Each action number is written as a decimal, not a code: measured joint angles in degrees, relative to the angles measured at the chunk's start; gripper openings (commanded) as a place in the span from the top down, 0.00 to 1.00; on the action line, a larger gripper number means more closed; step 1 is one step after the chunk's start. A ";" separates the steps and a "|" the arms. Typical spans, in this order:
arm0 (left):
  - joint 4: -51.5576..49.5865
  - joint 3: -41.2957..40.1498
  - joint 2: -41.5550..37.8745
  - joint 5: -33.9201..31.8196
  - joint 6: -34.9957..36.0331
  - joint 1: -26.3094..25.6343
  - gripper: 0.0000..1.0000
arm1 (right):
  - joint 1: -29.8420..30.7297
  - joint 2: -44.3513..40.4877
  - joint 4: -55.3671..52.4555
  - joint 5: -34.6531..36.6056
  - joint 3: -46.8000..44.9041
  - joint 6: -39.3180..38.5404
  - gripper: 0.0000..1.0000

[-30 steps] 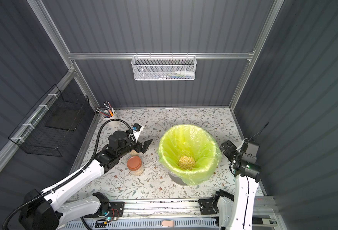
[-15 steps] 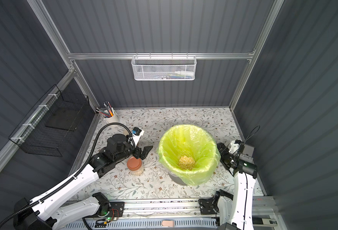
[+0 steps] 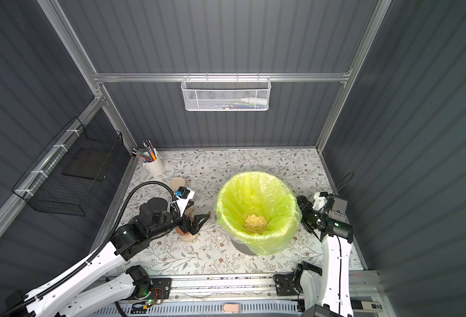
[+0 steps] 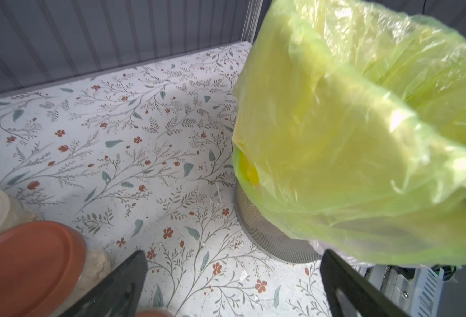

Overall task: Empty expired oatmeal from jars
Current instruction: Move the trash bin to the center of the board.

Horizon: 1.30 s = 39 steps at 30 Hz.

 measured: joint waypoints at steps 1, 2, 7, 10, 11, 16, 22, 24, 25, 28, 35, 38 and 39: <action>0.02 -0.11 0.81 -0.13 -0.15 -0.92 0.00 | 0.04 0.13 -0.02 0.02 0.00 0.02 0.01; 0.11 -0.17 1.66 -0.37 -0.35 -2.14 0.00 | 0.11 0.26 0.00 0.02 0.00 0.13 0.01; 1.95 -1.73 4.37 -2.01 -0.70 -7.91 0.00 | 1.25 0.61 1.07 0.20 0.00 1.49 0.01; 2.99 -2.10 5.86 -3.41 -0.70 -10.16 0.00 | 2.67 1.33 1.66 0.68 0.00 2.32 0.01; 3.39 -2.12 6.25 -3.76 -0.68 -10.54 0.00 | 3.08 1.49 1.92 0.92 0.00 2.54 0.01; 6.47 -2.71 8.41 -4.52 -0.52 -11.41 0.00 | 5.79 2.86 3.30 2.32 0.00 3.63 0.01; 11.98 -4.61 9.81 -4.94 -0.04 -11.43 0.00 | 7.78 5.03 4.13 4.07 0.24 4.52 0.01; 12.90 -4.70 9.97 -5.66 0.39 -11.58 0.00 | 8.15 5.40 4.46 4.83 0.57 4.79 0.01; 13.49 -4.94 10.10 -6.05 0.52 -11.63 0.00 | 8.39 5.60 4.66 5.27 0.76 4.87 0.01; 14.80 -5.20 10.62 -6.84 0.98 -11.63 0.00 | 9.22 6.47 5.62 6.19 1.22 5.33 0.01; 18.62 -5.57 12.66 -9.57 1.18 -11.63 0.00 | 11.56 8.63 8.98 9.57 1.51 8.57 0.01; 20.59 -5.60 13.81 -11.82 1.92 -11.63 0.00 | 12.61 10.32 10.56 10.93 2.21 9.88 0.01; 21.14 -5.60 14.29 -12.70 2.34 -11.63 0.00 | 13.03 11.26 11.17 11.41 2.71 10.29 0.01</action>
